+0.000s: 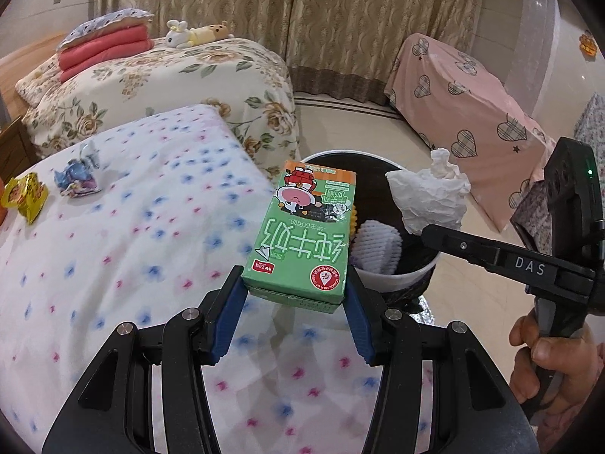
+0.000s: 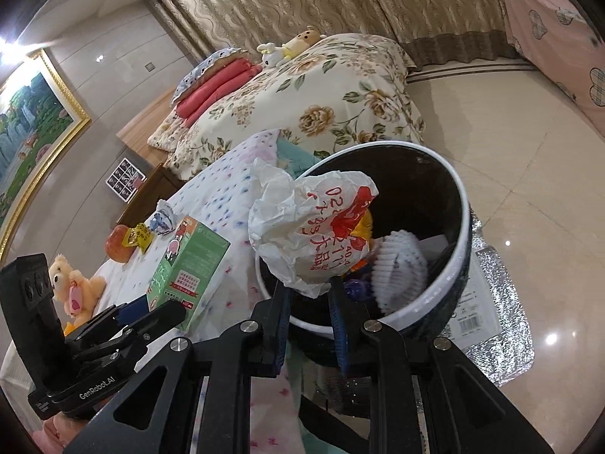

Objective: Collect trash
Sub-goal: 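Carry the green milk carton and white plastic bag over the trash bin with both tools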

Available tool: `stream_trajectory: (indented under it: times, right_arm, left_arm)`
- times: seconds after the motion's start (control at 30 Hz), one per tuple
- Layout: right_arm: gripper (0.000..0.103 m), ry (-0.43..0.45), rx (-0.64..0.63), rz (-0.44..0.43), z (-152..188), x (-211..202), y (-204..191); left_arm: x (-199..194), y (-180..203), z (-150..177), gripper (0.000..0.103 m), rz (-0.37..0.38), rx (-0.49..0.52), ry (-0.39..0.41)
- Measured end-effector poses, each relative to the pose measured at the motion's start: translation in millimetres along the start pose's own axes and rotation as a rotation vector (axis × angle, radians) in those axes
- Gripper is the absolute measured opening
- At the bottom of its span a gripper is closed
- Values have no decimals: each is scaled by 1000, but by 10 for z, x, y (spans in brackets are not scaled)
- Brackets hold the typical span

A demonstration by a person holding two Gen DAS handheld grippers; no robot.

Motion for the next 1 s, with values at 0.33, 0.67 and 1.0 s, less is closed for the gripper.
stream_trajectory:
  times: [0.33, 0.67, 1.0]
  right_arm:
    - [20, 4, 16, 19, -48, -32, 198]
    - [20, 0, 19, 28, -111, -7, 276]
    - [20, -5, 21, 32, -195, 10, 308]
  left_arm:
    - [100, 199, -92, 50, -6, 40, -11]
    - [162, 297, -202, 50, -13, 58, -12]
    - [227, 320, -259, 50, -16, 56, -21]
Point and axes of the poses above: each gripper's, at about its wrist camera, not at the fingertips, and x roughly the way its jaws point, y to its right, z to its underside, the point moved 10 cm from there along x, roughly the way its jaws point, and after that the axes turned 11 degrees about -y, right-handed, at the moved point
